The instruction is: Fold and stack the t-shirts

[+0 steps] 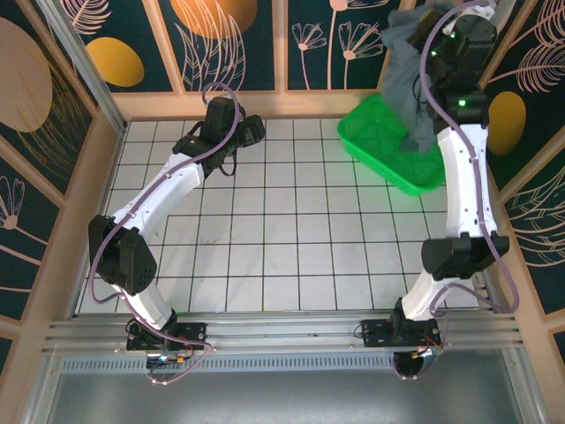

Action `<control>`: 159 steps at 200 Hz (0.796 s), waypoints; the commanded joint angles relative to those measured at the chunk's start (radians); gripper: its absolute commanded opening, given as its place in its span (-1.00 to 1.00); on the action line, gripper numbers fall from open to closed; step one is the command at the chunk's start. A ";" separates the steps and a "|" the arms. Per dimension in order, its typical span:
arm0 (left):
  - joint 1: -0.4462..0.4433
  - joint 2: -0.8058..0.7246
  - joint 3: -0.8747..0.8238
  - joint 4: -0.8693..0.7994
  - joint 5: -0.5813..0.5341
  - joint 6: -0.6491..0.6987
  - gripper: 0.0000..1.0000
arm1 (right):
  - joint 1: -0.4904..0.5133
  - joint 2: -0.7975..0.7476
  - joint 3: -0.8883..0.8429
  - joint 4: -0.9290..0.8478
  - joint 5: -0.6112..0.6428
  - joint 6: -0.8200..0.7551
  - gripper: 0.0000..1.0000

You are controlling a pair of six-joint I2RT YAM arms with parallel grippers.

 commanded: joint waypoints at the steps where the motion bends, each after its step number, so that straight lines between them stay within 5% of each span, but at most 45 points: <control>1: 0.003 -0.072 0.014 -0.064 -0.144 0.009 0.54 | 0.126 -0.038 -0.021 0.113 0.067 -0.067 -1.00; 54: 0.003 -0.211 -0.077 -0.097 -0.359 -0.040 0.57 | 0.558 0.068 -0.056 0.097 0.140 -0.037 -1.00; 88: 0.003 -0.353 -0.192 -0.114 -0.511 -0.092 0.57 | 0.656 0.340 0.090 -0.082 -0.005 0.091 -1.00; 111: 0.003 -0.433 -0.275 -0.128 -0.524 -0.103 0.59 | 0.638 0.581 0.338 -0.320 -0.199 0.135 0.25; 117: 0.003 -0.446 -0.287 -0.145 -0.521 -0.109 0.60 | 0.636 0.617 0.383 -0.360 -0.227 0.132 0.43; 137: 0.005 -0.482 -0.337 -0.195 -0.491 -0.125 0.63 | 0.628 0.645 0.408 -0.411 -0.292 0.102 0.51; 159: 0.009 -0.505 -0.400 -0.233 -0.429 -0.150 0.63 | 0.614 0.496 0.159 -0.326 -0.231 0.068 0.53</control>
